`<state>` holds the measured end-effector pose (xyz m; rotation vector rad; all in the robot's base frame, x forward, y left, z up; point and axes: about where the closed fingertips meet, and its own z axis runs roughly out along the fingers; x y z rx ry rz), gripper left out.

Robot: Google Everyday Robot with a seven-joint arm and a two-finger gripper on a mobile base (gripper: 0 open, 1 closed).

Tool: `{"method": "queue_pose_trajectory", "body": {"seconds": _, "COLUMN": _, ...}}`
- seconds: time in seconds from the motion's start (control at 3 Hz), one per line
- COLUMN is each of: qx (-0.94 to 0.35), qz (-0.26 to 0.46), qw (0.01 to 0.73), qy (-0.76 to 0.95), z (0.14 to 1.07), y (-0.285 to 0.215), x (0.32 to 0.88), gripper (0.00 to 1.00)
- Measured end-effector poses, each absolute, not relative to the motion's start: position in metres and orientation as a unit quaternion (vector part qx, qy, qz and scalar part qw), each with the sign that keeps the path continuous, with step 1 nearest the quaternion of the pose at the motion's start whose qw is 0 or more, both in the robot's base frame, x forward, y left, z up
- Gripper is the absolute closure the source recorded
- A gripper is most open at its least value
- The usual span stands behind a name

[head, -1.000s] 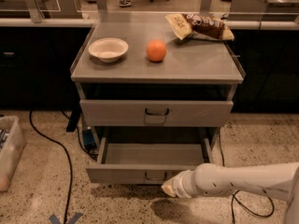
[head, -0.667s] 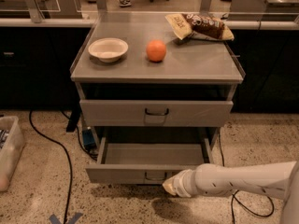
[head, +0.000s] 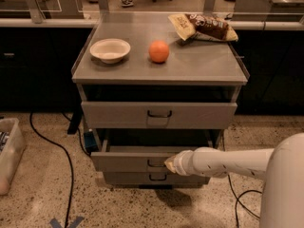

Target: Close middle drawer

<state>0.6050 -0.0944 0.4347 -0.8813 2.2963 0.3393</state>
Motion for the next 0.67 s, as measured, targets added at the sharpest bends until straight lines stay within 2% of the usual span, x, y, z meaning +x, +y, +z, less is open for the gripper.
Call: {"method": "queue_pose_trajectory", "body": {"seconds": 0.67, "qx": -0.302, "qz": 0.137, "qw": 0.335, "qy": 0.882, "z": 0.430, "y": -0.109, "x": 0.627, "gripper": 1.00}}
